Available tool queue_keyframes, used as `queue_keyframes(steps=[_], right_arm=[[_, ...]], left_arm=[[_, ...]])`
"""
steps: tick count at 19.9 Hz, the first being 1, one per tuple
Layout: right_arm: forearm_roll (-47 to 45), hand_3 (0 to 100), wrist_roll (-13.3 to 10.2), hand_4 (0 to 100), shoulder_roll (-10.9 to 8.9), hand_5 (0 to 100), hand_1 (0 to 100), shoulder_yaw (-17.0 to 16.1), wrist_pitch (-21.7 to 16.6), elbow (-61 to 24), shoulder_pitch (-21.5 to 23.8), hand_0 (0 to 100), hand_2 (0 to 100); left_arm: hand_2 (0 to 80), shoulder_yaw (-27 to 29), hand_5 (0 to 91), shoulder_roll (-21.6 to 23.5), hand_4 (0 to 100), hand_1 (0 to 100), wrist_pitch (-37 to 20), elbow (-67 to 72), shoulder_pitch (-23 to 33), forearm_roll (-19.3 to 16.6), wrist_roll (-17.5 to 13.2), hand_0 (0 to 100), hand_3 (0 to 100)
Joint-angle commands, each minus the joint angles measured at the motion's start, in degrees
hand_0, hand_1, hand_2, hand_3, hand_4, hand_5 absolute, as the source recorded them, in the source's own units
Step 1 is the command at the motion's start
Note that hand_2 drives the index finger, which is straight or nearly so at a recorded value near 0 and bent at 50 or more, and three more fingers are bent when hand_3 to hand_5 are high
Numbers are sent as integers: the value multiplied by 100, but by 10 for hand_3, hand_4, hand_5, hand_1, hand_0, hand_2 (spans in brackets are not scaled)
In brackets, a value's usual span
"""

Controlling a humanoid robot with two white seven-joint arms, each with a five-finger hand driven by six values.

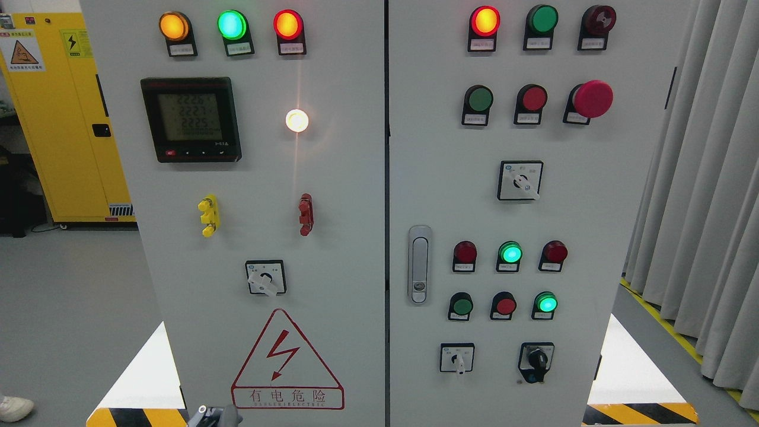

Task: Turn on light switch 1

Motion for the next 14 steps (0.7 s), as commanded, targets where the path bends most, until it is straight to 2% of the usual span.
queue_keyframes(steps=[1,8,12,14], right_arm=[[0,0,1,0,0,0,500,0,1,0,0,0,40],[0,0,1,0,0,0,500,0,1,0,0,0,40],[0,0,1,0,0,0,500,0,1,0,0,0,40],[0,0,1,0,0,0,500,0,1,0,0,0,40]], left_arm=[[569,526,753,343,899,289,-623,1445,851,394,-216,86,916],[510,535,699,537,885,262,-1967,3782,1212,438,-717,76,889],[461,500,667,537,852,259,-2145,5162,1221,430,-787,76,826],[412,500,595,520,809,276,-2153,5804,1186,421,-1225,85,765]])
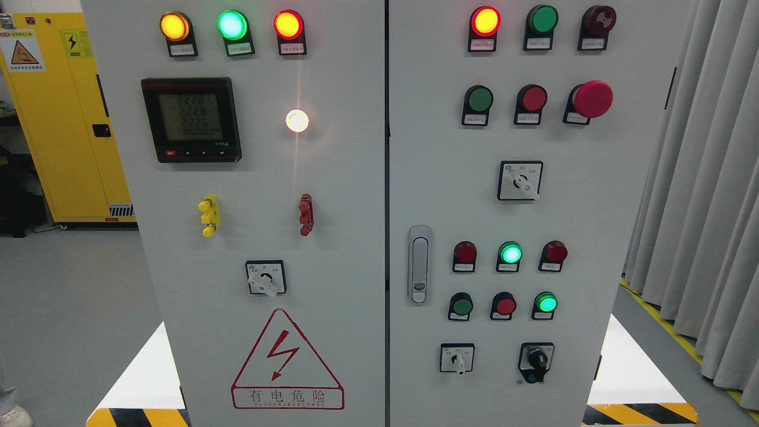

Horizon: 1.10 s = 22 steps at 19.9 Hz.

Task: Turn on light switch 1

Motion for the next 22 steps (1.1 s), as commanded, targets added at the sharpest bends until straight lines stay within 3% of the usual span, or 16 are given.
queue_keyframes(steps=[1,2,3,5,6,7,9,11,16,19,22], right_arm=[[0,0,2,0,0,0,500,0,2,0,0,0,40],[0,0,-7,0,0,0,500,0,2,0,0,0,40],[0,0,2,0,0,0,500,0,2,0,0,0,40],[0,0,-7,0,0,0,500,0,2,0,0,0,40],[0,0,2,0,0,0,500,0,2,0,0,0,40],[0,0,-7,0,0,0,500,0,2,0,0,0,40],[0,0,2,0,0,0,500,0,2,0,0,0,40],[0,0,2,0,0,0,500,0,2,0,0,0,40],[0,0,2,0,0,0,500,0,2,0,0,0,40],[0,0,2,0,0,0,500,0,2,0,0,0,40],[0,0,2,0,0,0,500,0,2,0,0,0,40]], left_arm=[[352,123,529,152,754,279,-67,3266,89,9,-682,89,697],[259,132,408,134,661,283,-32,3469,89,9,-842,105,594],[244,123,381,134,646,283,21,3828,63,9,-1027,114,575],[160,114,260,134,560,285,135,4479,-59,-35,-1081,128,464],[109,88,182,152,511,286,179,4760,-112,-35,-1090,130,461],[84,79,40,161,436,288,188,5050,-165,-35,-1160,141,347],[62,79,0,178,400,288,206,5561,-288,-35,-1492,161,290],[39,70,0,178,352,292,232,5930,-324,-35,-1617,189,256],[13,0,0,161,243,296,846,6485,-561,-44,-1661,223,160],[0,-140,0,161,121,292,1110,6521,-570,-44,-1661,242,0],[0,-158,0,161,11,274,1321,6679,-658,-44,-1635,260,0]])
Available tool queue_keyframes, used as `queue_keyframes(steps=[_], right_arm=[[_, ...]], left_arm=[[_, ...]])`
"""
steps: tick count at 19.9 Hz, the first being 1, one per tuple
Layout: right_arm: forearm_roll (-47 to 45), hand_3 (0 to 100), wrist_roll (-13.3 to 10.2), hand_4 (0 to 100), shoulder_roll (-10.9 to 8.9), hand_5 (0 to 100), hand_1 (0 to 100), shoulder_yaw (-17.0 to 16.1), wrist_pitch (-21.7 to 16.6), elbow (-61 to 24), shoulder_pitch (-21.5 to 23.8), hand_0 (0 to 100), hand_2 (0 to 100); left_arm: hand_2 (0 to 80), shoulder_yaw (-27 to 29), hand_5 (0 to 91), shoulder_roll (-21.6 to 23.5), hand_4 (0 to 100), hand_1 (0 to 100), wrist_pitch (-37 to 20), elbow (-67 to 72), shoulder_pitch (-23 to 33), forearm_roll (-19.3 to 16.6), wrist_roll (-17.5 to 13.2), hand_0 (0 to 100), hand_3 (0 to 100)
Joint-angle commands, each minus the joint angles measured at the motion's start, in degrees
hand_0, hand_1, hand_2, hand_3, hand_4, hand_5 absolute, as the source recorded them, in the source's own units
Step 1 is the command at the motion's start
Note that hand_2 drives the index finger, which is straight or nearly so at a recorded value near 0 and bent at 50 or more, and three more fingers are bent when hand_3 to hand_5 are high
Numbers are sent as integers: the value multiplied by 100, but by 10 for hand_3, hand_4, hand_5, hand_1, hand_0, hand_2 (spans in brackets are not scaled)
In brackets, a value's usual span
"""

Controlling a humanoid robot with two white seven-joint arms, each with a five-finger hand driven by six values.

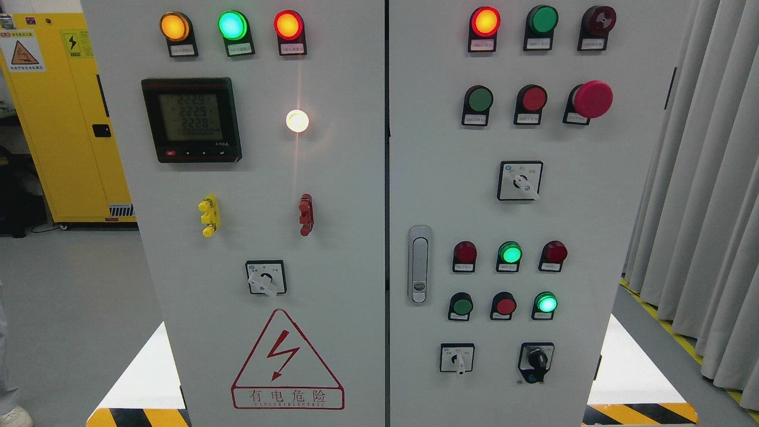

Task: Turn on light switch 1

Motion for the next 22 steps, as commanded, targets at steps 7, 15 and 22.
queue_keyframes(steps=[7,15,22], right_arm=[[0,0,-5,0,0,0,500,0,2,0,0,0,40],[0,0,-5,0,0,0,500,0,2,0,0,0,40],[0,0,4,0,0,0,500,0,2,0,0,0,40]], left_arm=[[0,-77,0,29,0,181,371,1700,-322,23,58,290,0],[0,-86,0,11,0,144,591,1823,-463,-3,172,288,0],[0,-86,0,29,0,134,591,1876,-499,-3,269,280,0]])
